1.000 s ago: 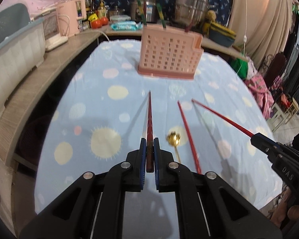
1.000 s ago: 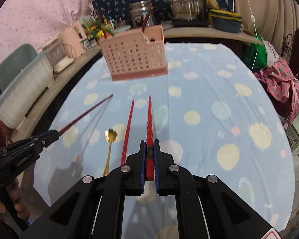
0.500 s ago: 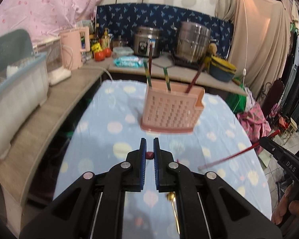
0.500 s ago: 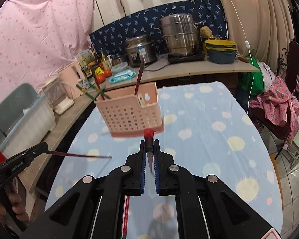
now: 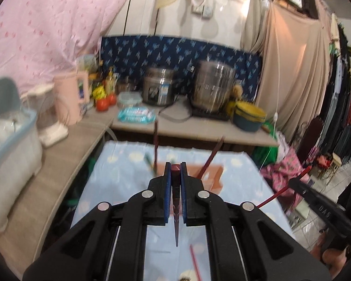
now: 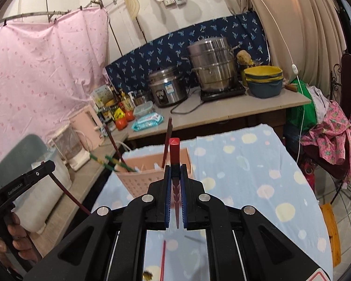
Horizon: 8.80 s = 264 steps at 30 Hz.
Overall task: Organize utensils
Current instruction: 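Lift and carry both chopsticks over the pink holder with both tools, then open both tools to drop the chopsticks into the pink holder, then move both open tools back to the gold spoon and last red chopstick, then grasp the last red chopstick with the right tool while the left tool grasps the gold spoon, then lift and carry the red chopstick and gold spoon over the pink holder, then open both tools to release the chopstick and spoon into the holder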
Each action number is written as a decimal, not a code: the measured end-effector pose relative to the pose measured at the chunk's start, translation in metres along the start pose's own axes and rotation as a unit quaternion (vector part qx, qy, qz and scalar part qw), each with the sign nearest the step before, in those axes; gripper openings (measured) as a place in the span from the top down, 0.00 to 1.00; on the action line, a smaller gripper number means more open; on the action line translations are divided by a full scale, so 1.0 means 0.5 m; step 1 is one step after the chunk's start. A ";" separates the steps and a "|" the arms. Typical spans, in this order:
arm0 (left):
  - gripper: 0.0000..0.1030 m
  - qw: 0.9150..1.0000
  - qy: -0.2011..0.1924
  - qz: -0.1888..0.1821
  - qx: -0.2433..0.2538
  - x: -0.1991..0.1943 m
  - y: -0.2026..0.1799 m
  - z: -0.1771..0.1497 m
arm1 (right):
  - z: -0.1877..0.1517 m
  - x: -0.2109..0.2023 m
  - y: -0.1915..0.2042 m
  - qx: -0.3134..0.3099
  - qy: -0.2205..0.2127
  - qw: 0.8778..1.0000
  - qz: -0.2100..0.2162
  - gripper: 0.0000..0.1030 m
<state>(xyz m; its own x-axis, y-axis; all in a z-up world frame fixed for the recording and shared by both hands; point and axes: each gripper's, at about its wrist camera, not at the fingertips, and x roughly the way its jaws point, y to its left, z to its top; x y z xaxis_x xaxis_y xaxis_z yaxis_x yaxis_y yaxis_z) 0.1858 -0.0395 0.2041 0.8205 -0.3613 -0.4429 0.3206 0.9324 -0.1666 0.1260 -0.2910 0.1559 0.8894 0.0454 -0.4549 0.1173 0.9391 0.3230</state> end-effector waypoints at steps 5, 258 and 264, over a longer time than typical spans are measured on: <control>0.94 0.999 -0.050 -0.014 -0.003 0.007 -0.026 0.086 | 0.071 0.009 0.009 0.001 -0.040 0.999 -0.002 0.93; 0.76 0.996 0.073 0.058 -0.005 0.278 0.047 0.043 | 0.130 0.257 0.081 -0.016 -0.004 1.000 -0.006 0.70; 0.67 0.996 0.066 0.065 0.005 0.238 0.033 0.025 | 0.103 0.230 0.073 -0.011 0.006 1.000 -0.010 0.65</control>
<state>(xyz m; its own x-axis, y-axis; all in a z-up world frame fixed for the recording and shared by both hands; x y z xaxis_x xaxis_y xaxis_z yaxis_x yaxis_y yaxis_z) 0.2946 -0.0673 0.1596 0.7869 -0.2326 -0.5715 0.2205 0.9711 -0.0917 0.2551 -0.2690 0.1580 0.8815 0.0302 -0.4713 0.1256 0.9471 0.2955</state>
